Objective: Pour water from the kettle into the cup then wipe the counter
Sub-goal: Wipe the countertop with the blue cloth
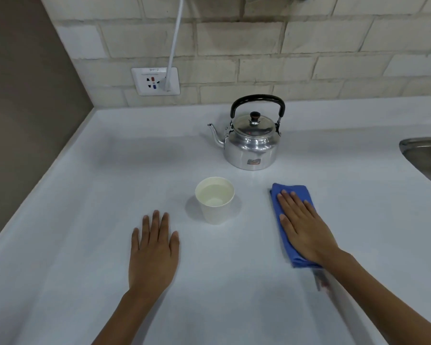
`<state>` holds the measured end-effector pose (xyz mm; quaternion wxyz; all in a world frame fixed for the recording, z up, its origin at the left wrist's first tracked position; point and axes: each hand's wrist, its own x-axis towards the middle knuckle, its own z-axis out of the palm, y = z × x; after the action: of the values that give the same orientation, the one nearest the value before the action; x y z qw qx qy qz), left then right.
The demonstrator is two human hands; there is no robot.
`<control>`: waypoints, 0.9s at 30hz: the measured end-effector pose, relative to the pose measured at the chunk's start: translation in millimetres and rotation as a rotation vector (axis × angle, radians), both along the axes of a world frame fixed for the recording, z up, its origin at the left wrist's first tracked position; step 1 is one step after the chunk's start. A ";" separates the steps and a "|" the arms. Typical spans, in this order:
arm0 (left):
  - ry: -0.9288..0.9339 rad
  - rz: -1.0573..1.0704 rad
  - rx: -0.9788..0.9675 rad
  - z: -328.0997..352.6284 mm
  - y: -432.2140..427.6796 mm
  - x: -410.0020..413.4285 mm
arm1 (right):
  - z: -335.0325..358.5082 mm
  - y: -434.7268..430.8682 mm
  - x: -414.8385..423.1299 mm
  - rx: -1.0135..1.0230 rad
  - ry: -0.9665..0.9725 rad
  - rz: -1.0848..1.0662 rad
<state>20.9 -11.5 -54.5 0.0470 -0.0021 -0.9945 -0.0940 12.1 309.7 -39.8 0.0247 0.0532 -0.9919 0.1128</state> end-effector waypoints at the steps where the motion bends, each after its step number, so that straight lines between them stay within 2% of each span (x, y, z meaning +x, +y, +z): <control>1: -0.009 0.007 -0.006 0.0 0.4 -0.5 | 1.7 -5.4 -13.7 0.001 -0.017 -0.018; 6: -0.016 -0.006 -0.041 4.3 0.9 0.8 | 2.5 -44.0 -48.7 0.022 -0.031 0.156; 11: 0.021 -0.013 -0.034 9.3 4.1 2.1 | -1.4 -20.8 -36.1 0.000 -0.048 0.416; 18: 0.008 -0.008 -0.027 2.4 2.8 -0.4 | 7.0 -57.8 -98.5 0.006 -0.068 0.360; 25: 0.014 0.006 -0.018 1.9 2.8 1.2 | 1.8 -39.8 -80.6 0.021 -0.060 0.625; 27: -0.002 0.013 -0.024 0.1 2.4 -0.6 | 7.9 -41.9 -88.6 0.025 -0.091 0.620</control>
<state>20.3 -9.1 -54.4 0.0465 0.0041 -0.9956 -0.0817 -76.5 267.8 -31.9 -0.0559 0.3483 -0.9298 0.1051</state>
